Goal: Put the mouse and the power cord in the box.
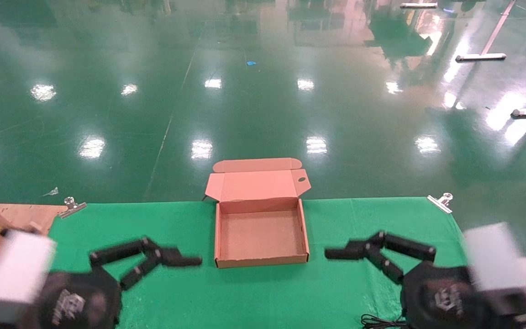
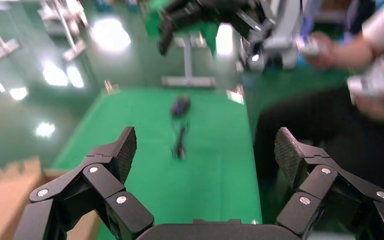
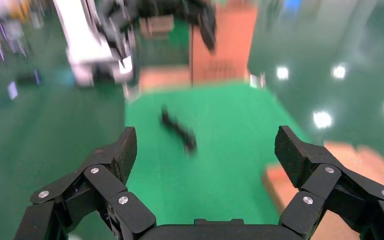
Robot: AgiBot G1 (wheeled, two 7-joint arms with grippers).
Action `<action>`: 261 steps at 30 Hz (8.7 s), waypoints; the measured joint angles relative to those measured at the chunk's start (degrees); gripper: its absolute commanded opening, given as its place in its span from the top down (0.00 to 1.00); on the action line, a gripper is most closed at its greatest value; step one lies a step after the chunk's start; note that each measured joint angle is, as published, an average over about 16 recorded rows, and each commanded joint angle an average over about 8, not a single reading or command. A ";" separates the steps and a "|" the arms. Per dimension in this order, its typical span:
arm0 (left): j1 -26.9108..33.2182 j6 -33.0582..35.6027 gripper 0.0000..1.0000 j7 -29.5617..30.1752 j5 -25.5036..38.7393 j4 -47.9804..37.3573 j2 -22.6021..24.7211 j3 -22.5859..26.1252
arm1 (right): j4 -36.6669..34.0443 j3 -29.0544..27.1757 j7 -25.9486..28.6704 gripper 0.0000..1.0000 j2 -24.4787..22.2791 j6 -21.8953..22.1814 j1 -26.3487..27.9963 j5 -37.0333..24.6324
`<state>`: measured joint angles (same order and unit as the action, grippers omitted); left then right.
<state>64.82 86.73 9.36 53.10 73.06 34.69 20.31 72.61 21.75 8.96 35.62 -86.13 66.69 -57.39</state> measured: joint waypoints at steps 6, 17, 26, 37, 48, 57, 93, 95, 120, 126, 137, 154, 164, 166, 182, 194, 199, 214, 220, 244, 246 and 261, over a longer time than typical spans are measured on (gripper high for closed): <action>3.70 0.53 0.00 -1.43 12.48 -2.80 0.62 4.80 | -1.69 6.97 -1.81 0.00 2.66 -0.73 6.27 -17.57; 11.63 -1.60 0.00 -6.01 37.57 -13.99 5.67 14.41 | -11.78 18.33 -7.70 0.00 11.43 2.70 14.83 -45.55; 15.92 -4.59 0.00 -10.24 50.18 -25.70 11.59 19.86 | -27.15 22.35 -15.69 0.00 19.64 9.82 17.58 -54.72; 17.38 -7.01 0.00 -16.99 52.64 -40.03 15.79 21.35 | -44.98 23.81 -25.70 0.00 27.68 16.16 19.88 -56.70; 18.45 -8.25 0.87 -23.28 52.14 -49.81 18.09 21.32 | -56.19 23.39 -32.64 0.84 31.09 18.49 22.06 -55.70; 19.50 -9.69 1.00 -25.54 53.24 -53.66 18.98 21.88 | -61.14 22.99 -36.48 1.00 32.18 18.59 23.50 -54.91; 21.36 -10.46 1.00 -30.48 53.40 -60.36 20.39 21.97 | -70.44 21.35 -43.25 1.00 33.67 19.26 25.25 -52.38; 22.01 -9.96 1.00 -30.77 53.26 -60.24 20.19 21.87 | -70.49 21.09 -43.55 1.00 33.39 18.69 25.85 -52.02; 43.43 -4.44 1.00 -25.45 51.84 -46.43 26.49 19.76 | -63.33 17.94 -43.29 1.00 35.86 7.26 48.57 -47.56; 47.76 -6.55 1.00 -27.21 51.14 -50.17 31.87 19.16 | -62.00 17.78 -41.75 1.00 39.55 7.11 52.20 -46.88; 46.35 -14.38 1.00 -37.59 48.27 -59.04 39.46 17.53 | -59.95 18.18 -40.08 1.00 41.55 5.51 53.99 -44.91; 24.95 -47.25 1.00 -42.46 40.16 -47.80 44.26 25.72 | -61.49 18.52 -42.59 1.00 37.94 1.94 53.52 -43.59; 19.12 -61.82 0.75 -35.36 41.21 -42.76 44.10 40.53 | -63.69 18.58 -45.17 1.00 36.38 2.05 51.50 -43.61; 18.92 -63.10 0.50 -33.82 41.28 -42.49 44.07 42.78 | -64.13 18.59 -45.63 1.00 36.30 2.18 51.11 -43.61; 20.40 -66.32 0.00 -25.87 38.62 -40.36 43.90 53.77 | -66.79 18.33 -47.50 1.00 37.76 2.77 50.25 -43.11; 22.48 -64.44 0.00 -26.28 31.16 -38.71 42.13 54.41 | -64.35 18.68 -45.57 1.00 41.27 4.20 50.40 -42.57; 22.98 -60.47 0.00 -28.02 25.26 -37.11 37.88 51.63 | -59.62 20.00 -42.54 1.00 42.44 5.83 48.16 -41.64; 18.43 -42.31 0.00 -42.21 3.17 -34.21 19.49 37.19 | -40.33 32.65 -29.22 1.00 43.24 23.90 36.52 -34.86; 16.47 -36.37 0.00 -49.95 -2.79 -39.75 17.61 32.89 | -37.61 39.12 -26.49 0.72 43.20 34.35 32.49 -32.87; 15.01 -30.80 0.00 -53.03 -6.69 -45.11 17.69 28.84 | -36.00 42.59 -23.70 0.00 41.07 39.35 27.89 -29.54; 14.63 -30.19 0.00 -51.85 -6.74 -44.06 17.32 28.17 | -35.17 41.46 -23.15 0.00 40.14 38.42 27.18 -28.55; 10.17 -22.93 0.00 -38.57 -7.87 -32.95 13.08 20.08 | -26.03 29.53 -16.84 0.00 29.84 28.83 19.01 -17.41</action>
<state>74.98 63.80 -29.21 45.23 40.11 47.77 40.38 46.58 51.28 -7.88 65.46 -57.30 85.69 -74.79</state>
